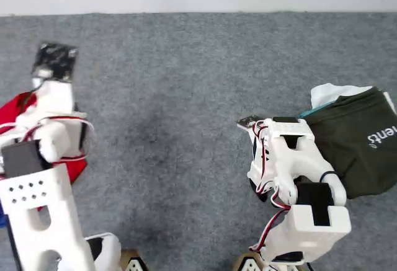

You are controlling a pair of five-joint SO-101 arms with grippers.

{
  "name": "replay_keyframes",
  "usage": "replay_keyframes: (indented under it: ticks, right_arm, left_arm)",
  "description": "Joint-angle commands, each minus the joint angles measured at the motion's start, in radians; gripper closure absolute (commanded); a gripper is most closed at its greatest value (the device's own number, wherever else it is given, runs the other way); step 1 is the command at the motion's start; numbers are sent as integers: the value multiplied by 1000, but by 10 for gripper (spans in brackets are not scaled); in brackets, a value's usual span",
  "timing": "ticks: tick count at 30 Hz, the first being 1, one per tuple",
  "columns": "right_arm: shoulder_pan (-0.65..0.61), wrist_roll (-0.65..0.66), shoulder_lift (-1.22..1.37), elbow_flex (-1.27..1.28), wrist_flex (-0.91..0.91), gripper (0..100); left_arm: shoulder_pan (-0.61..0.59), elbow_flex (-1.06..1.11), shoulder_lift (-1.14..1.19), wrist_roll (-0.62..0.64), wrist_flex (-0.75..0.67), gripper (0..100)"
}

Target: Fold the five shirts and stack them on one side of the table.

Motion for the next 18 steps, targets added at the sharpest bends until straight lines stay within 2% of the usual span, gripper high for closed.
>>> replay_keyframes:
  ticks: [1,6,9,13,18]
  right_arm:
    - [-15,28,16,25,-70,680]
    - [-15,28,16,25,-70,680]
    - [-15,28,16,25,-70,680]
    - [-15,28,16,25,-70,680]
    - [-15,28,16,25,-70,680]
  left_arm:
    - [-115,140,-21,-20,-112,811]
    - [-245,176,-21,-21,-265,808]
    - [-270,189,2,-25,-353,803]
    - [-270,171,155,-66,-347,803]
    - [-267,27,391,-60,-230,805]
